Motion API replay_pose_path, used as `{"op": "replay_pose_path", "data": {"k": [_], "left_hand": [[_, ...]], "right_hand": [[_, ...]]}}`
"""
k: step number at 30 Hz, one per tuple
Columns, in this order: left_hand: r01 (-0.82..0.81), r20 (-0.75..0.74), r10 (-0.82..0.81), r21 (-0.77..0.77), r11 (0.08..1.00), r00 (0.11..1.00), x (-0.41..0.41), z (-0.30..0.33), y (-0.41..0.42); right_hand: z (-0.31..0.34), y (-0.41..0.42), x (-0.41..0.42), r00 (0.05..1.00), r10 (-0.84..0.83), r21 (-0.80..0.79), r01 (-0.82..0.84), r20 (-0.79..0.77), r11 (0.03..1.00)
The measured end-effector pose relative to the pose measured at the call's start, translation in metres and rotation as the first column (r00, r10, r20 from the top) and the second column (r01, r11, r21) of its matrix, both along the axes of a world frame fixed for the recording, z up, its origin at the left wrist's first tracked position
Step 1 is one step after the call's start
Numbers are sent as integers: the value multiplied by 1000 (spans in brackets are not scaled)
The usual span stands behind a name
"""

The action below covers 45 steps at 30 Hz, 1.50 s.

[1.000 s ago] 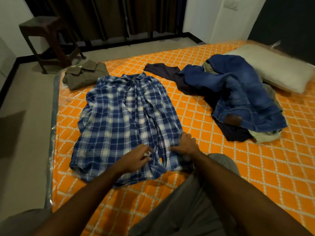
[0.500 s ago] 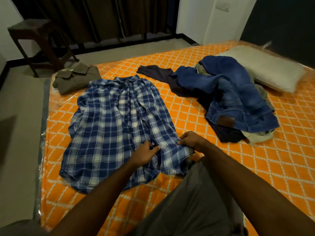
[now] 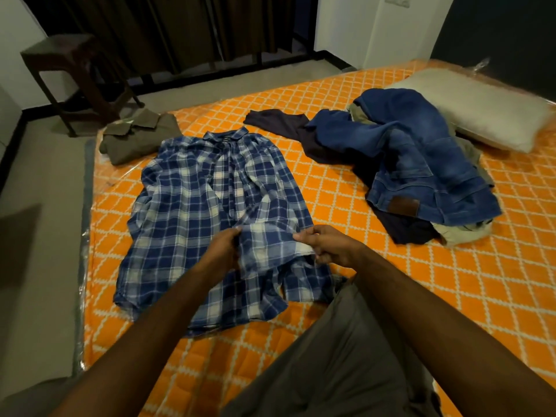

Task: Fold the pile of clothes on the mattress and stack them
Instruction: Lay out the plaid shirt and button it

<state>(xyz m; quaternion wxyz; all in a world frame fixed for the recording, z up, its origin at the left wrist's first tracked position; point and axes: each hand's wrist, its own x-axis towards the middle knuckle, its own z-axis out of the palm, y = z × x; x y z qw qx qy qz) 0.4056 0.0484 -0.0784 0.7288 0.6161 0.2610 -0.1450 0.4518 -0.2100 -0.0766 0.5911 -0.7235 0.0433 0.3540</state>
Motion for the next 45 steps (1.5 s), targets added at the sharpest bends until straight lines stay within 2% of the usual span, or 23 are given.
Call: {"op": "replay_pose_path", "data": {"k": [3, 4, 6, 8, 11, 14, 15, 18, 22, 26, 29, 31, 33, 34, 35, 37, 39, 40, 41, 42, 43, 44, 45], "left_hand": [[-60, 25, 62, -76, 995, 998, -6, 12, 16], [-84, 39, 85, -43, 996, 996, -7, 14, 21], [-104, 62, 96, 137, 985, 993, -12, 11, 39], [-70, 60, 50, 413, 908, 997, -23, -1, 60], [115, -34, -132, 729, 675, 991, -42, -29, 88], [136, -31, -318, 940, 313, 948, -50, -43, 91], [97, 14, -384, 958, 270, 923, -50, -44, 86], [151, 102, -603, 923, 354, 791, -46, -37, 54], [330, 7, -753, 897, 296, 658, -35, -34, 15], [419, -105, -745, 874, 247, 659, -27, -42, 1], [407, -111, -728, 880, 245, 677, -21, -42, -3], [385, -38, -684, 848, 363, 728, -18, -37, -9], [365, 48, -567, 720, 590, 822, -12, -31, -13], [367, 37, -510, 650, 666, 860, -8, -30, -13], [383, 5, -490, 617, 688, 872, -4, -31, -12], [428, -63, -532, 678, 598, 844, 1, -35, -9], [427, -93, -529, 713, 556, 843, 1, -42, -8], [417, -92, -510, 707, 571, 855, 0, -45, -7], [395, -82, -481, 696, 599, 873, -2, -47, -5], [364, -65, -445, 685, 631, 893, -3, -49, -3], [330, -44, -409, 673, 662, 911, -4, -51, -1], [309, -30, -387, 657, 687, 922, -4, -52, 0], [304, -23, -380, 647, 700, 925, -4, -52, -1]], "right_hand": [[-1, 14, -7, 991, 9, 68, 0, -134, 998], [-4, 18, -8, 991, 16, 59, -8, -136, 998], [-13, 29, -11, 997, 71, -52, -73, -37, 996], [-20, 37, -17, 964, 231, -260, -191, 133, 947], [-34, 41, -23, 864, 410, -539, -206, 291, 817], [-45, 40, -25, 896, 284, -534, -64, 342, 843], [-48, 40, -25, 928, 214, -493, -39, 305, 869], [-49, 43, -28, 971, 72, -351, 13, 228, 936], [-40, 38, -21, 959, -95, -248, 164, 265, 955], [-20, 22, -15, 935, -135, -224, 216, 328, 950], [-4, 22, -23, 948, 20, -192, 44, 317, 980], [7, 29, -29, 955, 234, -104, -217, 183, 971], [10, 38, -35, 874, 484, -57, -481, 53, 875], [8, 42, -35, 823, 567, -60, -565, 36, 823], [4, 46, -34, 795, 604, -86, -599, 48, 796], [-7, 50, -31, 839, 529, -150, -511, 125, 846], [-16, 46, -23, 916, 293, -258, -224, 273, 940], [-23, 38, -16, 900, 206, -400, -39, 385, 916], [-27, 30, -12, 876, 197, -571, 104, 441, 814], [-35, 20, -7, 897, 215, -715, 144, 386, 685], [-38, 12, -3, 934, 210, -786, 107, 290, 609], [-43, 6, 2, 964, 184, -785, 40, 193, 618], [-44, 3, 5, 978, 156, -725, -7, 139, 689]]}}
